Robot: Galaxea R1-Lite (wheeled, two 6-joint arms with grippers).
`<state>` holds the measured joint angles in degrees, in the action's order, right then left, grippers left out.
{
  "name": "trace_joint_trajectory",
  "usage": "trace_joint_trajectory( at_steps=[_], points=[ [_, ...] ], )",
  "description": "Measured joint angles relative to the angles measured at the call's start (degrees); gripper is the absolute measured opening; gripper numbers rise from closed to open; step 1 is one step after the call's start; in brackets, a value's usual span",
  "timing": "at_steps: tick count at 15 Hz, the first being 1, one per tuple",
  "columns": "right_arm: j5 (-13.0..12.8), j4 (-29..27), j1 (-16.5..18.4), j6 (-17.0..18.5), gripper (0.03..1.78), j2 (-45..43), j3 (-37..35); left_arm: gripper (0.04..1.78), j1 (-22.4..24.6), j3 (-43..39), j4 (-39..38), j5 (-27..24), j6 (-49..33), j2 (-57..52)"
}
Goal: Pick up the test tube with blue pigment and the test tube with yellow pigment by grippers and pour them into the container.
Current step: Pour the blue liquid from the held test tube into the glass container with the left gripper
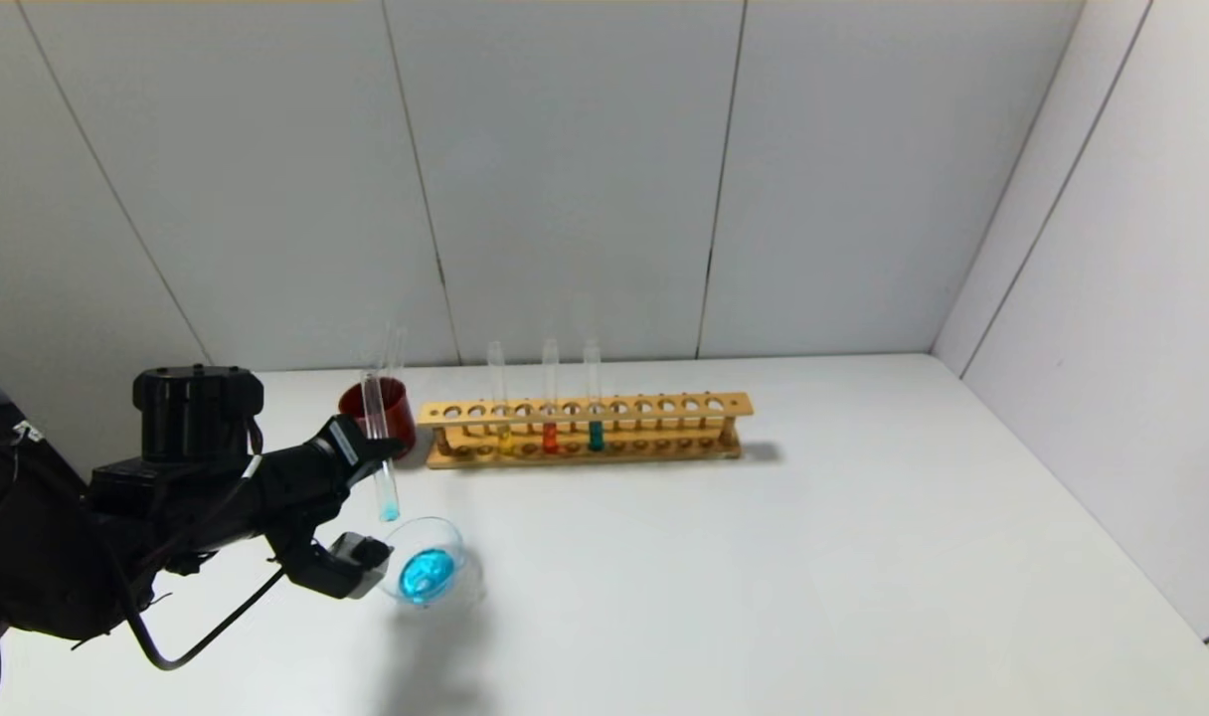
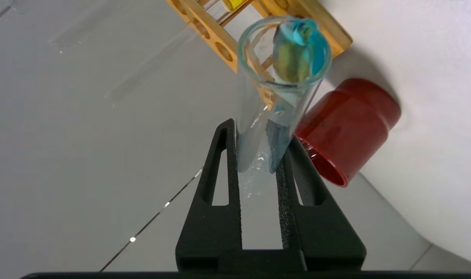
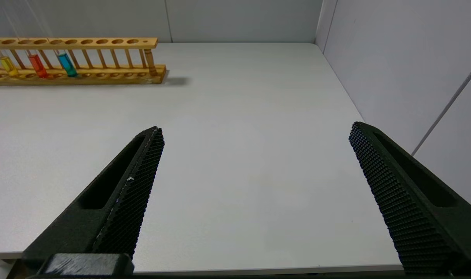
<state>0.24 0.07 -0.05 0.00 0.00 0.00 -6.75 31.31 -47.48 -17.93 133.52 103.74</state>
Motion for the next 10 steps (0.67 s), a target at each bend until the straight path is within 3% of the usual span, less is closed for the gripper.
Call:
trace_joint_trajectory(
  at_steps=[10],
  points=[
    [0.00, 0.00, 0.00, 0.00, 1.75, 0.00, 0.00, 0.32, -0.90, 0.35, -0.09, 2.63, 6.39, -2.67]
  ],
)
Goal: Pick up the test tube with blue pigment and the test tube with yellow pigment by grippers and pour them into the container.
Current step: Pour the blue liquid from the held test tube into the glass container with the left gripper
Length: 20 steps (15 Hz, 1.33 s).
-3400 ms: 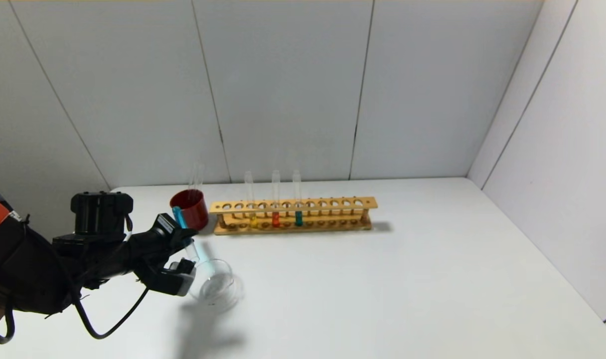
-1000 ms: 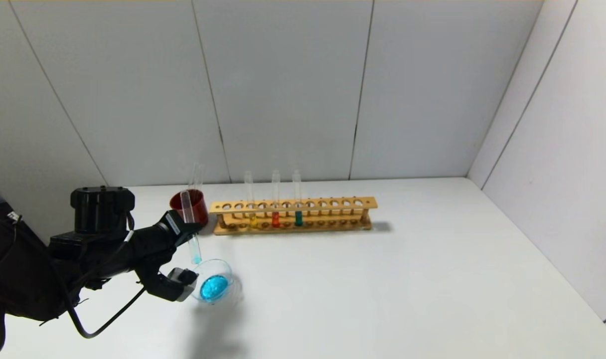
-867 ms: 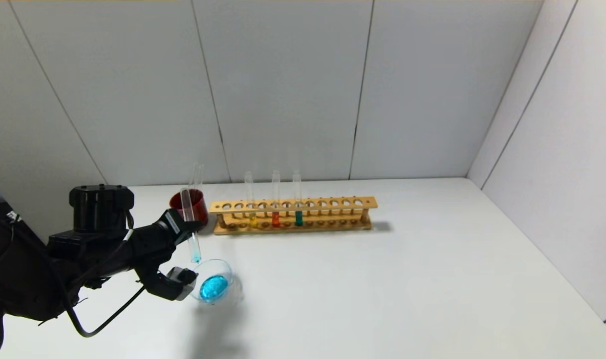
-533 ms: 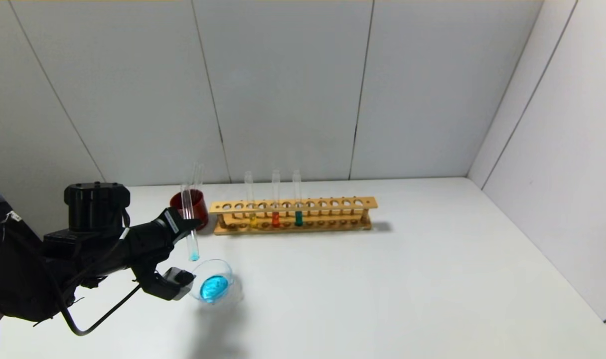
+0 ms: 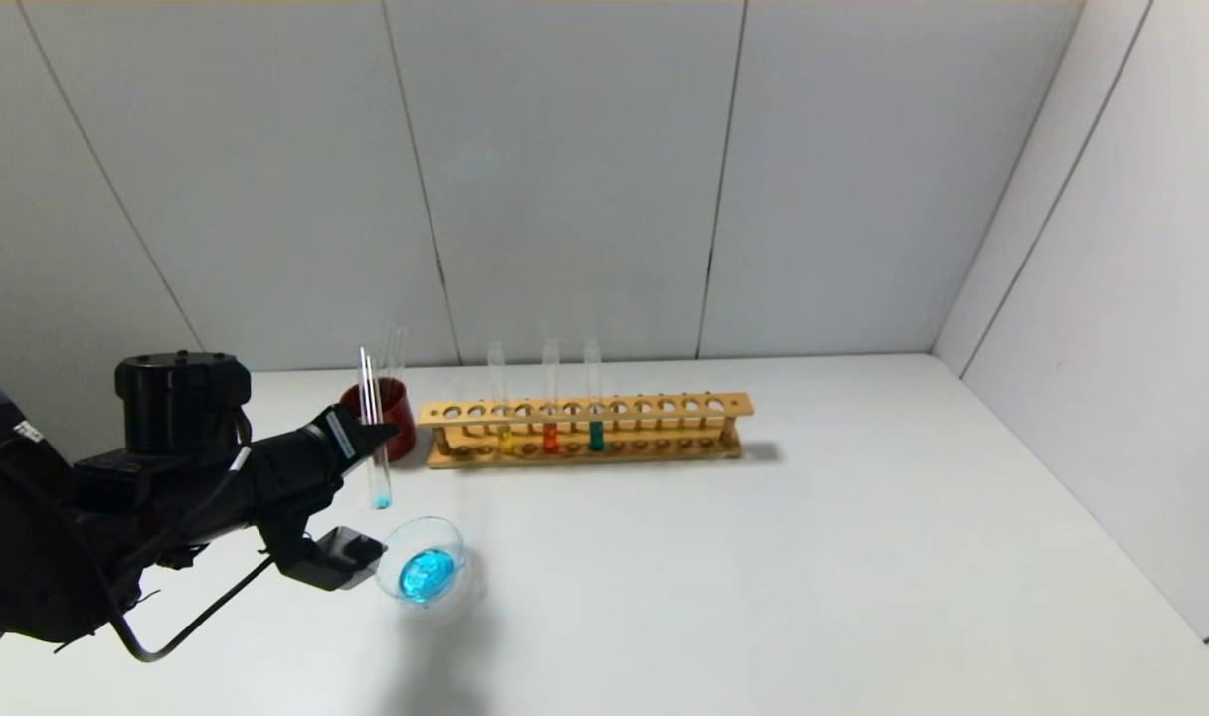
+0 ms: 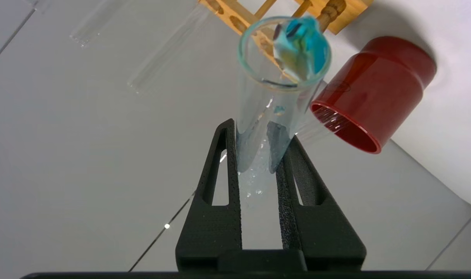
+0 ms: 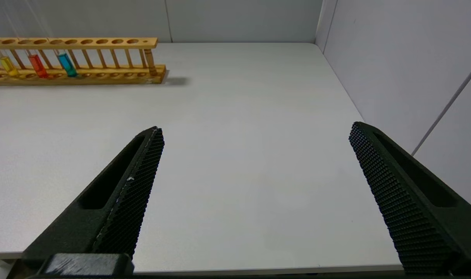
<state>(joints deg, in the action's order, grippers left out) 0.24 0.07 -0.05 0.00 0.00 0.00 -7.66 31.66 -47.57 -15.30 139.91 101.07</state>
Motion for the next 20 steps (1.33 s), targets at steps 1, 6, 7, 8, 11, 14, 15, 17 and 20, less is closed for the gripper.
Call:
trace_joint_trajectory(
  at_steps=[1, 6, 7, 8, 11, 14, 15, 17, 20],
  points=[
    [0.00, 0.00, -0.02, 0.00, 1.75, 0.00, 0.00, 0.32, -0.11, 0.01, -0.02, 0.00, 1.00, -0.27],
    [-0.02, 0.00, -0.02, 0.00, 1.75, 0.00, 0.00, 0.32, -0.22, 0.37, -0.17, 0.15, 3.11, -1.13],
    [-0.02, 0.00, -0.02, 0.00, 1.75, 0.00, 0.00, 0.32, -0.22, 0.43, -0.72, 0.23, 3.63, -1.29],
    [-0.02, 0.00, -0.02, 0.00, 1.75, 0.00, 0.00, 0.32, -0.24, 0.50, -1.19, 0.32, 3.80, -1.40],
    [0.00, 0.00, -0.02, 0.00, 1.75, 0.00, 0.00, 0.32, -0.28, 0.39, -1.41, 1.38, 3.85, -1.76],
    [0.00, 0.00, -0.02, 0.00, 1.75, 0.00, 0.00, 0.32, -0.35, 0.15, -1.55, 2.49, 3.30, -2.38],
    [-0.02, 0.00, -0.02, 0.02, 1.75, 0.00, 0.00, 0.32, -0.39, 0.34, -1.57, 2.68, 2.54, -2.67],
    [0.00, 0.00, -0.02, 0.00, 1.75, 0.00, 0.00, 0.32, -0.46, 0.39, -1.51, 4.69, -2.23, -3.28],
    [0.00, 0.00, -0.02, 0.02, 1.75, 0.00, 0.00, 0.32, -0.83, -0.74, -0.99, 11.69, -13.99, -4.94]
  ],
)
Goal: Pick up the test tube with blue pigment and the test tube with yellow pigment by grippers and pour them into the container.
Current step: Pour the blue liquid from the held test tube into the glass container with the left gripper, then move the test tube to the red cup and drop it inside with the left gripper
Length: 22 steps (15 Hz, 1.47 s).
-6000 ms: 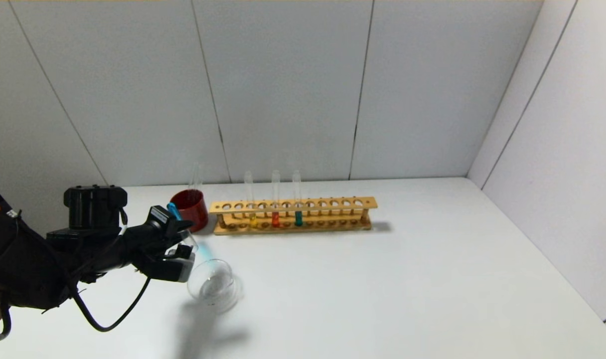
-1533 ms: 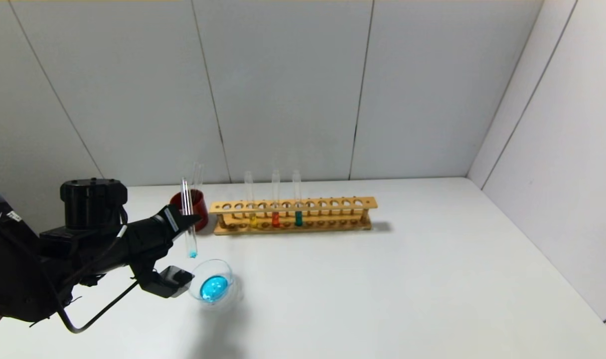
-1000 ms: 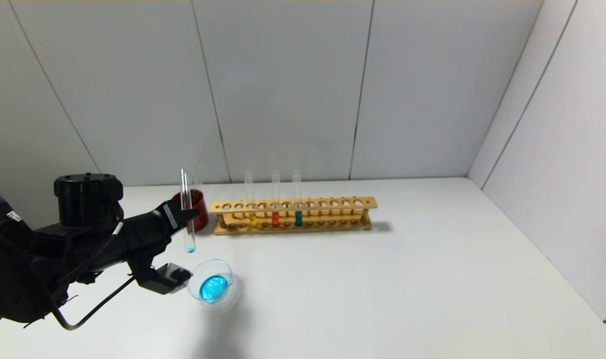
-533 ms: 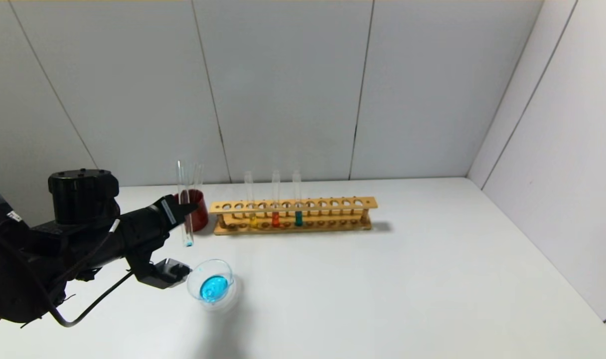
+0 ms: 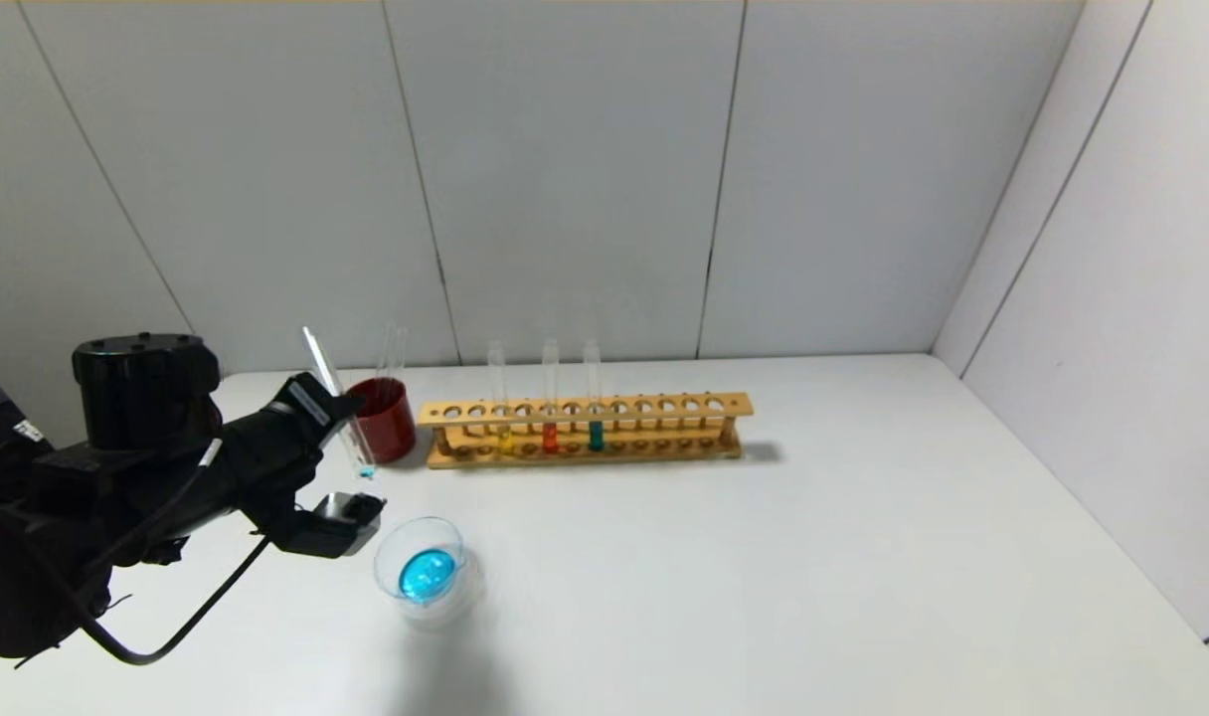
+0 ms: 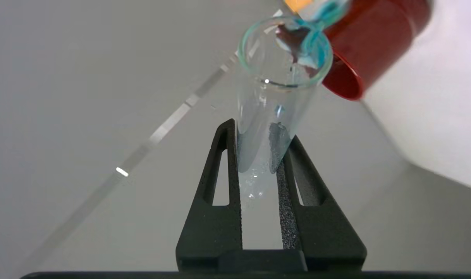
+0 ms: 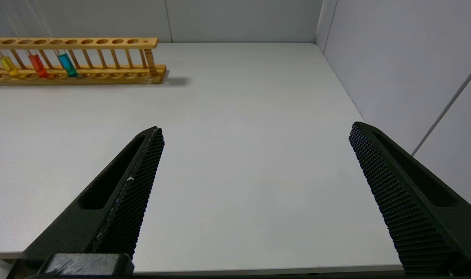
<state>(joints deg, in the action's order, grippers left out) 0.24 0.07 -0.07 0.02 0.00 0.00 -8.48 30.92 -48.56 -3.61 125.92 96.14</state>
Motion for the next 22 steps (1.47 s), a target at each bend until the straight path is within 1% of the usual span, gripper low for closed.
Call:
trace_joint_trajectory(
  at_steps=[2, 5, 7, 9, 11, 13, 14, 15, 17, 20, 22],
  points=[
    [-0.02, 0.00, -0.02, -0.02, 1.75, 0.00, 0.00, 0.32, -0.41, 0.41, 0.11, 3.96, -10.64, -1.21],
    [-0.02, 0.00, 0.02, -0.02, 1.75, 0.00, 0.00, 0.32, -1.49, 2.82, 1.54, 12.45, -28.56, -2.26],
    [0.00, 0.00, 0.00, -0.02, 1.75, 0.00, 0.00, 0.32, -3.72, 6.68, 6.96, 15.73, -43.37, -2.58],
    [-0.02, 0.00, 0.00, -0.02, 1.75, 0.00, 0.00, 0.32, -5.88, 13.43, 16.06, 16.64, -59.11, -3.58],
    [0.00, 0.00, -0.02, -0.02, 1.75, 0.00, 0.00, 0.32, -6.91, 19.74, 26.26, 15.79, -73.19, -5.21],
    [0.00, 0.00, -0.02, -0.02, 1.75, 0.00, 0.00, 0.32, -7.33, 25.87, 35.36, 11.51, -88.65, -6.75],
    [0.00, 0.00, -0.02, -0.02, 1.75, 0.00, 0.00, 0.32, -7.11, 27.88, 37.95, 9.01, -95.96, -7.35],
    [-0.02, 0.00, 0.02, 0.00, 1.75, 0.00, 0.00, 0.32, -6.01, 29.04, 38.47, 7.11, -102.52, -7.80],
    [0.00, 0.00, 0.02, -0.02, 1.75, 0.00, 0.00, 0.32, -3.04, 29.42, 35.91, 5.69, -111.67, -8.33],
    [0.00, 0.00, -0.02, -0.02, 1.75, 0.00, 0.00, 0.32, 1.38, 29.03, 31.13, 3.43, -122.28, -7.33],
    [0.00, 0.00, 0.00, -0.02, 1.75, 0.00, 0.00, 0.32, 3.25, 28.89, 30.40, 3.06, -126.99, -5.60]
  ],
)
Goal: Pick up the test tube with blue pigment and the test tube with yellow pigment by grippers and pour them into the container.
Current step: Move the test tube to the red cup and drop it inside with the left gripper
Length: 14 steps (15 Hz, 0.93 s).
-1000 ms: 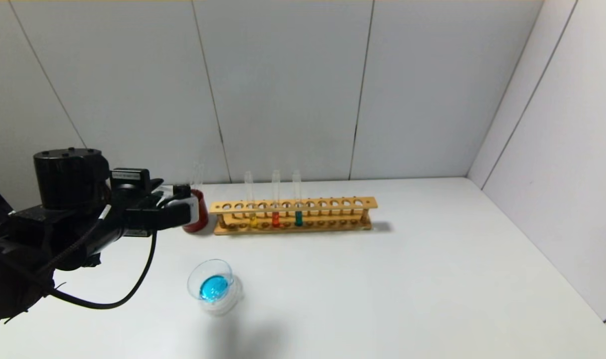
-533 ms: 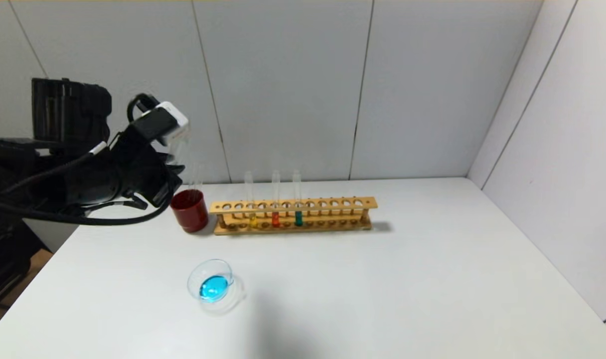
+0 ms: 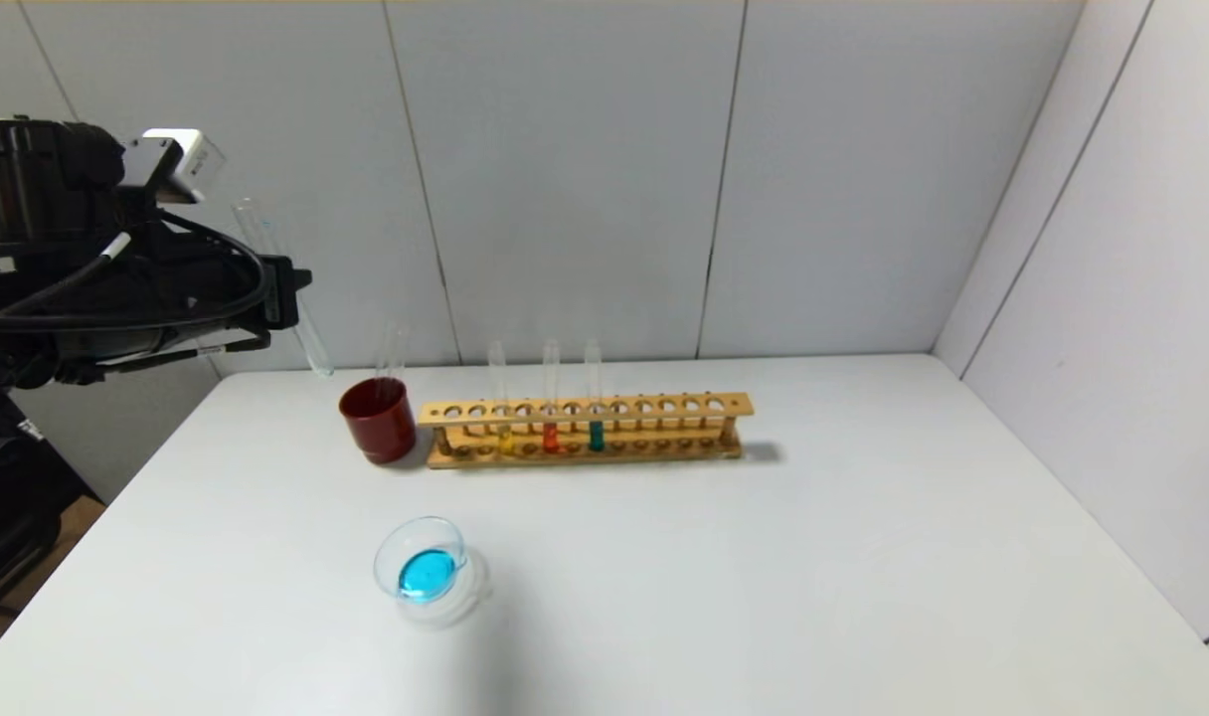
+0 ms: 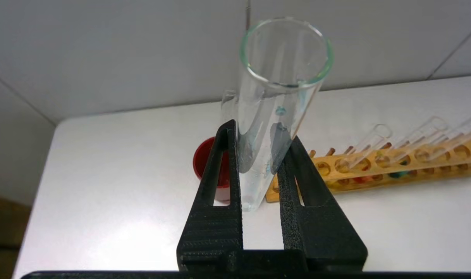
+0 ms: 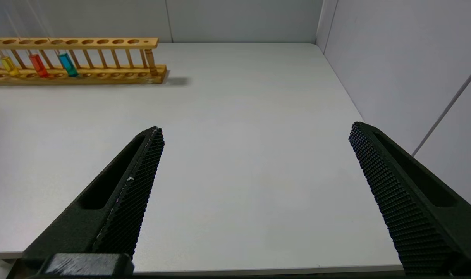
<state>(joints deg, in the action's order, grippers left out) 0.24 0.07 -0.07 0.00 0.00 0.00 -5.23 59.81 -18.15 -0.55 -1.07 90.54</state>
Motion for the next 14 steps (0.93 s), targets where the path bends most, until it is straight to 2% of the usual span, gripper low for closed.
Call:
trace_joint_trajectory(
  at_steps=[8, 11, 14],
  points=[
    [-0.02, 0.00, -0.02, 0.00, 1.75, 0.00, 0.00, 0.32, 2.65, -1.79, -11.75, -0.07, -6.10, 10.47],
    [-0.02, 0.00, -0.02, 0.00, 1.75, 0.00, 0.00, 0.32, 4.22, -1.34, -17.81, -0.22, -6.83, 15.45],
    [0.00, 0.00, 0.02, 0.00, 1.75, 0.00, 0.00, 0.32, 5.18, 0.59, -20.78, -0.33, -6.78, 20.10]
  ],
)
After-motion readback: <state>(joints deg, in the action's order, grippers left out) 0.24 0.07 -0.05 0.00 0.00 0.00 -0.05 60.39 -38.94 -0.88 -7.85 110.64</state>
